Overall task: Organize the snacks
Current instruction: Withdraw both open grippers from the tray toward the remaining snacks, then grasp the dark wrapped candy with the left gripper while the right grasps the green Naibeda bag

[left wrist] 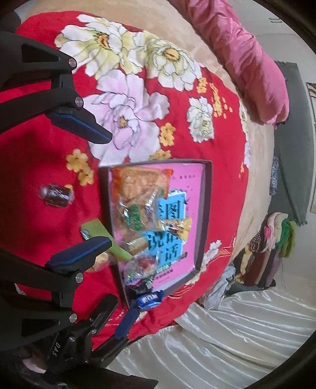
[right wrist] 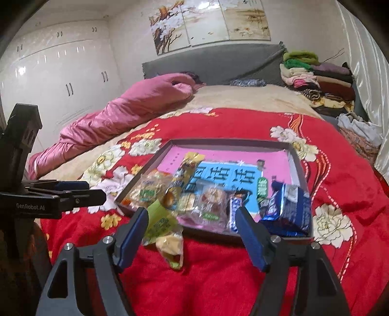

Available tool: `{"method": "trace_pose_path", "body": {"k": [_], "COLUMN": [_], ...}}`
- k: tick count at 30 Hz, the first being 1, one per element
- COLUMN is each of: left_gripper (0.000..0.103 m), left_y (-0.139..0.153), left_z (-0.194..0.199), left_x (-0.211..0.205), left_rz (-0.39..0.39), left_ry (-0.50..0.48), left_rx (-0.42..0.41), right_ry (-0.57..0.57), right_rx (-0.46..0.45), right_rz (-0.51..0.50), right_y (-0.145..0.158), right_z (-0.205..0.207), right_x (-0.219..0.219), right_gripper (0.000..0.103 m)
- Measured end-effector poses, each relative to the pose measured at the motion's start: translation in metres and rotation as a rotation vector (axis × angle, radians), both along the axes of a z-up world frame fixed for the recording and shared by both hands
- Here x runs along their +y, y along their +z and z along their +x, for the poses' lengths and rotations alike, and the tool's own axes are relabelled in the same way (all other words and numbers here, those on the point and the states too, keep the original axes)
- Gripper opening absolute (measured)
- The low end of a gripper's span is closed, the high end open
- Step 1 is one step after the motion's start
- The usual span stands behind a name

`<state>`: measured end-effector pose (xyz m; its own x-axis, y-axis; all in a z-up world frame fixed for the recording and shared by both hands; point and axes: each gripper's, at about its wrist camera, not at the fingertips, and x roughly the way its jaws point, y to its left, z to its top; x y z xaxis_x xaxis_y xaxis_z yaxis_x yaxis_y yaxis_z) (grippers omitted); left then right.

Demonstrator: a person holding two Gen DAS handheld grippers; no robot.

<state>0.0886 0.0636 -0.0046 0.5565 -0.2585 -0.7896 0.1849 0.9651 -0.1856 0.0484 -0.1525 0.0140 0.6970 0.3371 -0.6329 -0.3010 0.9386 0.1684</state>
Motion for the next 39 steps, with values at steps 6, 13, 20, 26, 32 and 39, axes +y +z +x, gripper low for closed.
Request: {"method": "trace_pose_path", "body": {"k": [6,13,20,26,32,39], "left_gripper": [0.08,0.079,0.078,0.069,0.06,0.036], "left_y": [-0.015,-0.035,-0.054,-0.066,-0.07,-0.078], "left_z": [-0.012,-0.024,-0.026,-0.021,-0.017,-0.015], "left_x": [0.014,0.014,-0.006,-0.009,-0.012,-0.022], "left_rz": [0.024,0.028,0.032,-0.003,-0.024,-0.005], "left_ry": [0.002,-0.035,-0.114,-0.127,-0.135,-0.155], "left_rx": [0.044,0.098,0.142,0.176,0.184,0.208], "right_ry": [0.059,0.117,0.145,0.159,0.206,0.225], "right_rx": [0.046,0.098,0.127,0.143,0.142,0.145], "right_rz": [-0.035,-0.079,-0.131,-0.149,-0.16,-0.154], "right_y": [-0.011,-0.03,-0.051,-0.064,-0.071,-0.07], "right_z": [-0.004,-0.001,0.008,0.018,0.023,0.022], "right_x": [0.013,0.029,0.043,0.046,0.056,0.059], "right_gripper": [0.074,0.074,0.074,0.074,0.056,0.033]}}
